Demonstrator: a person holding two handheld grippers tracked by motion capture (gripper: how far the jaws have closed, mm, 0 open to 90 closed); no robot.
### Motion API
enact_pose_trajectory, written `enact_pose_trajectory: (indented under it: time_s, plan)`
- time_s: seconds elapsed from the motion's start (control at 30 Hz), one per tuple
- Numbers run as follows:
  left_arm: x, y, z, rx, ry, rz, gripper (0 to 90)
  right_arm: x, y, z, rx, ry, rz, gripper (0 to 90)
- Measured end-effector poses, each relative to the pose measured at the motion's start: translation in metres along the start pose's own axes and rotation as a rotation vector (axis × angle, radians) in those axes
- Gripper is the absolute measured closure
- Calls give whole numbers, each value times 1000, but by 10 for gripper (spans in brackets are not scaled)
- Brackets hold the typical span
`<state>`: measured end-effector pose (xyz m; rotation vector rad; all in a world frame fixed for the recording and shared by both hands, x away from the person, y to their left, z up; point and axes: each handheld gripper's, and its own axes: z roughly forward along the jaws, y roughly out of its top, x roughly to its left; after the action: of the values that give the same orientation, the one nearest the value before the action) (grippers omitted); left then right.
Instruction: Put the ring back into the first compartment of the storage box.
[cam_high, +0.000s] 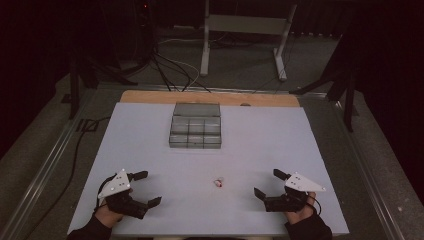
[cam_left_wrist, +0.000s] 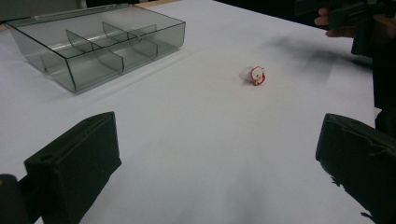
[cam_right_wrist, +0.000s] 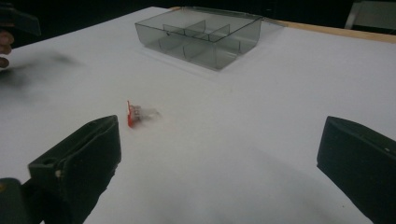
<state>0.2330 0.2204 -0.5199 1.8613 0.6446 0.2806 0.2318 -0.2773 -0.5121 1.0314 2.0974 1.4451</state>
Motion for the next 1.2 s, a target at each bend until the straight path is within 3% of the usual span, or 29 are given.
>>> enact_pose_trajectory:
  time_s: [0.23, 0.7, 0.9, 1.2]
  plan:
    - [0, 0, 1, 10, 2, -1, 5, 0, -1, 0, 14, -14, -21, 0]
    - [0, 1, -1, 4, 5, -3, 5, 1, 0, 1, 17, -10, -17, 0]
    - [0, 6, -4, -20, 7, -14, 5, 2, 0, 1, 14, -20, -31, 0]
    - [-4, 14, -6, -19, 11, -30, 5, 3, 1, 1, 15, -20, -34, 0]
